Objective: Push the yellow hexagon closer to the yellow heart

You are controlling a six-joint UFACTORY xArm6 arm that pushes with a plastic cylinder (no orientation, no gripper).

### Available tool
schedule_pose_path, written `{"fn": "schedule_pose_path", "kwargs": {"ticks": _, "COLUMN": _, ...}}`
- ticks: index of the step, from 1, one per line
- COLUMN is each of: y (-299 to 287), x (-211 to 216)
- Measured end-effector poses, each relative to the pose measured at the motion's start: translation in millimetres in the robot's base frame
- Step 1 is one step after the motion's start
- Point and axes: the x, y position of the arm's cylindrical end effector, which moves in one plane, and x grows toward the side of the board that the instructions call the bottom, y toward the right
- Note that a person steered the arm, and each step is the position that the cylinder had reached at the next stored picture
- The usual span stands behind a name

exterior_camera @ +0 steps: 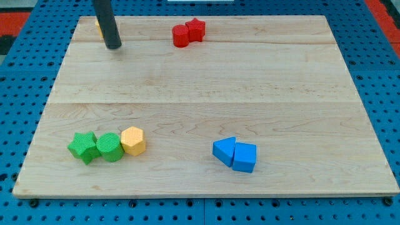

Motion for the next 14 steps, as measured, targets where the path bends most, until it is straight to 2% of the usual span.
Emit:
{"fn": "schedule_pose_path", "kwargs": {"ticks": 2, "y": 192, "x": 179}}
{"fn": "schedule_pose_path", "kwargs": {"ticks": 3, "y": 170, "x": 249}}
{"fn": "schedule_pose_path", "kwargs": {"ticks": 5, "y": 72, "x": 196}}
{"fn": "schedule_pose_path", "kwargs": {"ticks": 6, "y": 71, "x": 224}}
{"fn": "schedule_pose_path", "kwargs": {"ticks": 7, "y": 93, "x": 258}}
{"fn": "schedule_pose_path", "kwargs": {"ticks": 8, "y": 65, "x": 232}}
{"fn": "schedule_pose_path", "kwargs": {"ticks": 9, "y": 43, "x": 181}}
{"fn": "schedule_pose_path", "kwargs": {"ticks": 10, "y": 41, "x": 183}}
{"fn": "schedule_pose_path", "kwargs": {"ticks": 12, "y": 40, "x": 223}}
{"fn": "schedule_pose_path", "kwargs": {"ticks": 14, "y": 4, "x": 151}}
